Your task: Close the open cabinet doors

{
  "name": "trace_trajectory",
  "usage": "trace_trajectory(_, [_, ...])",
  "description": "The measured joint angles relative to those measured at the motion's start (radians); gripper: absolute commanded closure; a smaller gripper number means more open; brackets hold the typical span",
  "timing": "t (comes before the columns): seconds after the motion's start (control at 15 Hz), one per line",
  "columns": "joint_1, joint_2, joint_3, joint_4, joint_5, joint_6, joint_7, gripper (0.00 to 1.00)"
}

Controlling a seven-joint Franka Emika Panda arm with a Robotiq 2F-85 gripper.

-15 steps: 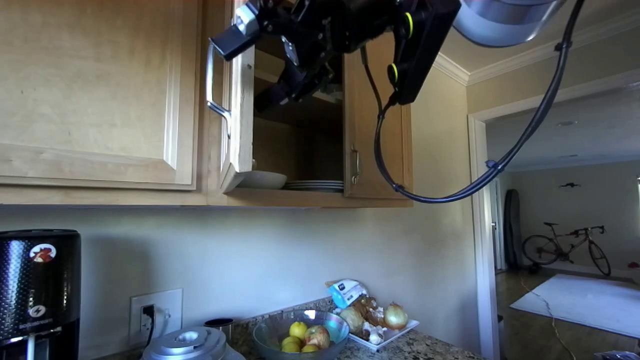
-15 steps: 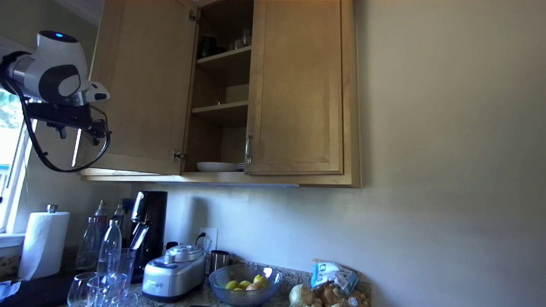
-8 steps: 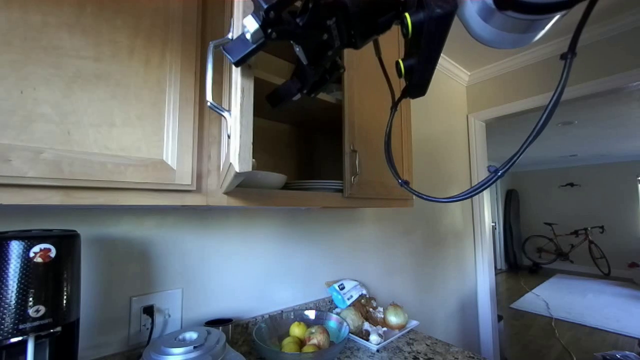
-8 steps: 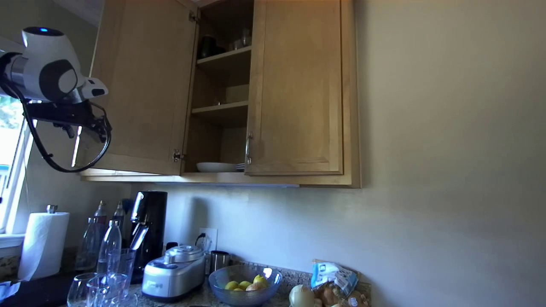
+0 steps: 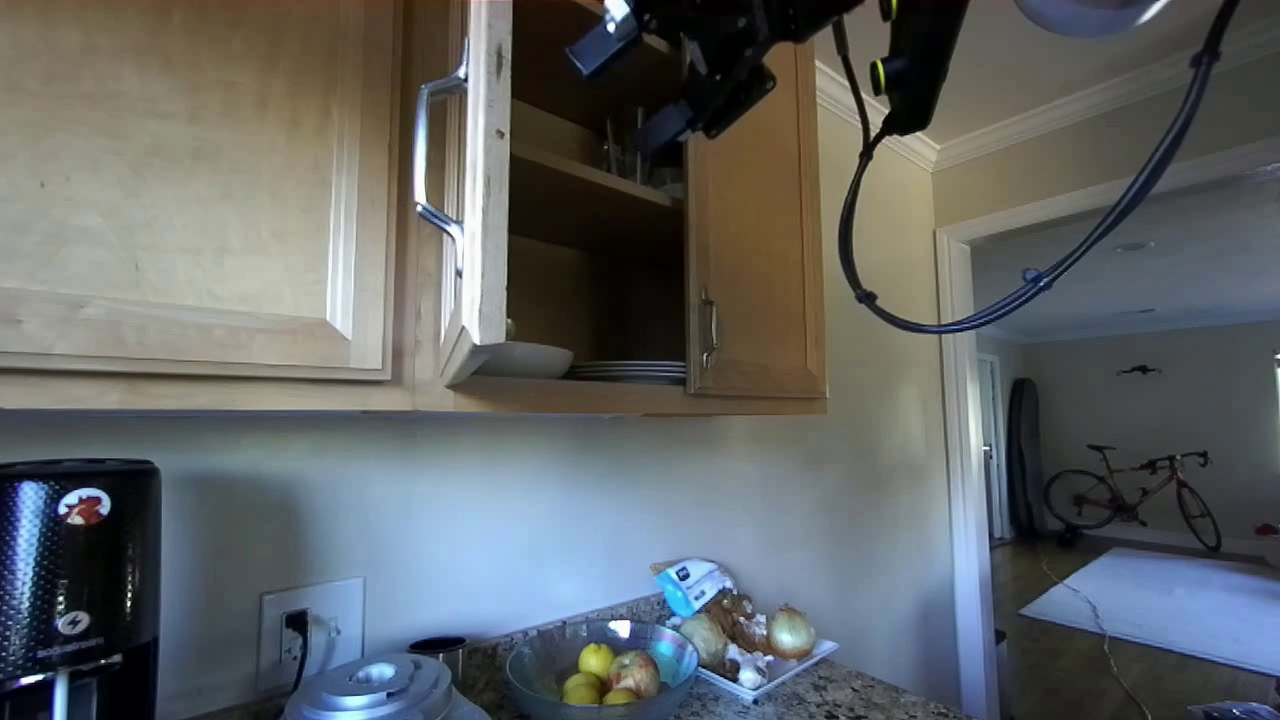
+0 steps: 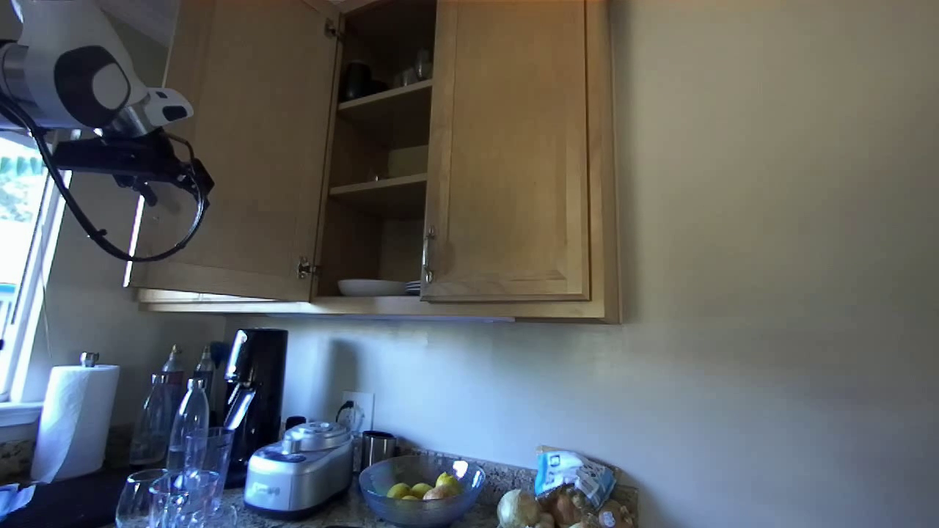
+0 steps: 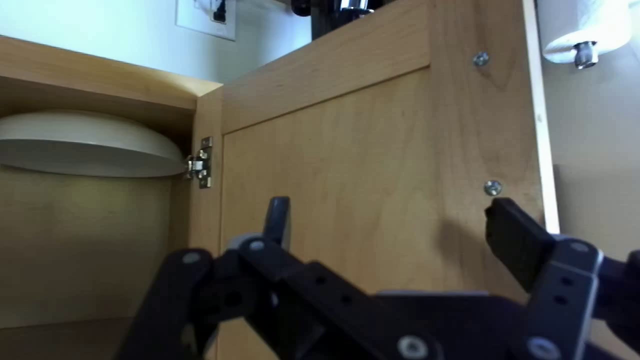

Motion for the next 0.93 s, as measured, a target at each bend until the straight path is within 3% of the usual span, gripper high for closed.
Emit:
trace_trajectory(0.47, [0.060,0.010,-0.039,0.000,0.051,-0.173,-0.024,0.00])
trace_trajectory(0.93, [0.100,0.131,-0.035,0.056,0.079,-0.196,-0.046,0.00])
